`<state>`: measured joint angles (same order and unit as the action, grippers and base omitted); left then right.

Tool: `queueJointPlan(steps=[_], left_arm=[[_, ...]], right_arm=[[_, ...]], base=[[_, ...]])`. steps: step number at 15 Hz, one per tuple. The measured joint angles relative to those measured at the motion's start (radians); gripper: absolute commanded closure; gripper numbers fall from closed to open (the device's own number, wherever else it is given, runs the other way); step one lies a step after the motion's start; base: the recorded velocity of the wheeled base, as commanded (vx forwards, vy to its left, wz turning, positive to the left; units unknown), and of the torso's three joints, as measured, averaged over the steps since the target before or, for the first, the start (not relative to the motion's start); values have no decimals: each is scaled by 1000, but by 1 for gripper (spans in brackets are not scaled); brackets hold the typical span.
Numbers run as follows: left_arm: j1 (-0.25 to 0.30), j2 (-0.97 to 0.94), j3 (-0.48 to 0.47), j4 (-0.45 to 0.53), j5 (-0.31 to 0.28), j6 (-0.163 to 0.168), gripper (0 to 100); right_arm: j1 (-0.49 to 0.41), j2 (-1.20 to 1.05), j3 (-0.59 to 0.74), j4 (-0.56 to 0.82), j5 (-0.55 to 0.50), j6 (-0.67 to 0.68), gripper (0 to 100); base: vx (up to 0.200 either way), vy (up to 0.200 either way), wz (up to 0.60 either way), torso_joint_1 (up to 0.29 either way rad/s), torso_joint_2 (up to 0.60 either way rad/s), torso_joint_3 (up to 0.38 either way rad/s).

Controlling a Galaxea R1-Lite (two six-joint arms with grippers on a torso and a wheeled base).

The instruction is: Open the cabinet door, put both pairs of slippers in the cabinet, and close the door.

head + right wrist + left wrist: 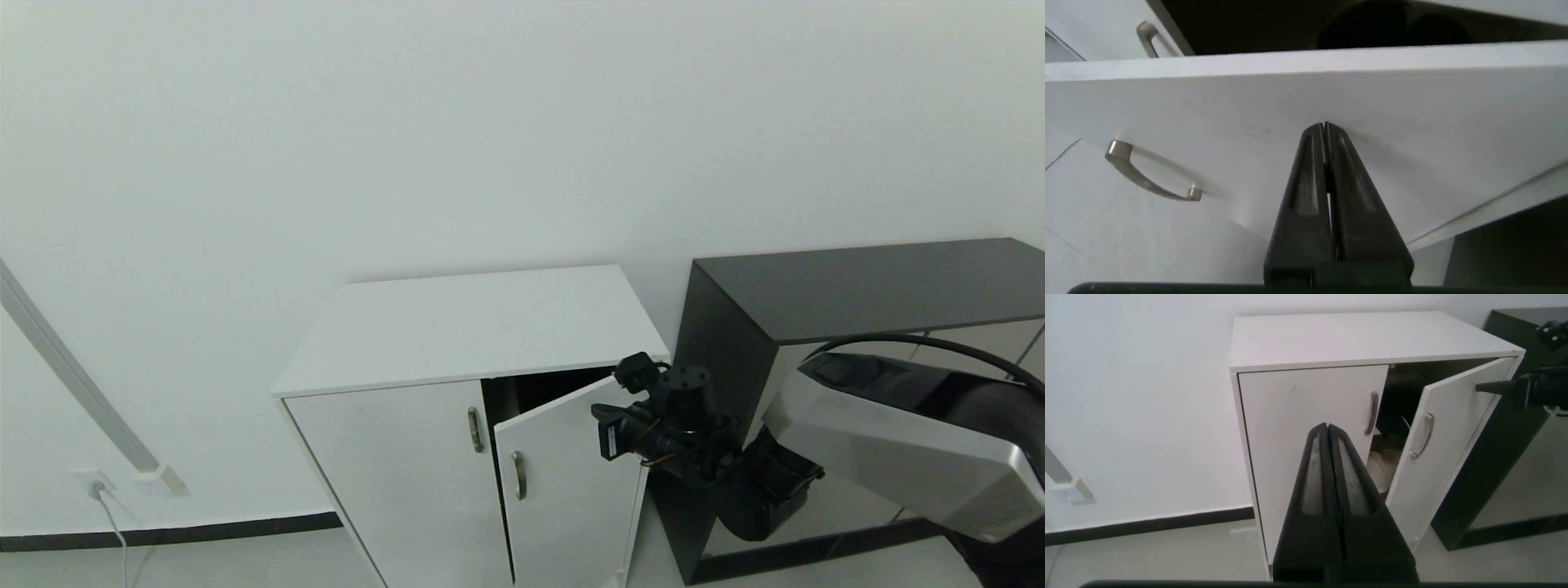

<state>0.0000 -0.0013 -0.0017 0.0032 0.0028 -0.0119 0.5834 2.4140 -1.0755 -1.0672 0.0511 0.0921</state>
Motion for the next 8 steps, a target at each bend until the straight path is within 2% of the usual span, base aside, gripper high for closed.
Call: queueJointPlan(steps=[8], left_arm=[[0, 0, 0, 0, 1, 0, 100]], right_arm=[[-33, 52, -133, 77, -3, 0, 100]], base=[[0, 0, 0, 0, 0, 0]])
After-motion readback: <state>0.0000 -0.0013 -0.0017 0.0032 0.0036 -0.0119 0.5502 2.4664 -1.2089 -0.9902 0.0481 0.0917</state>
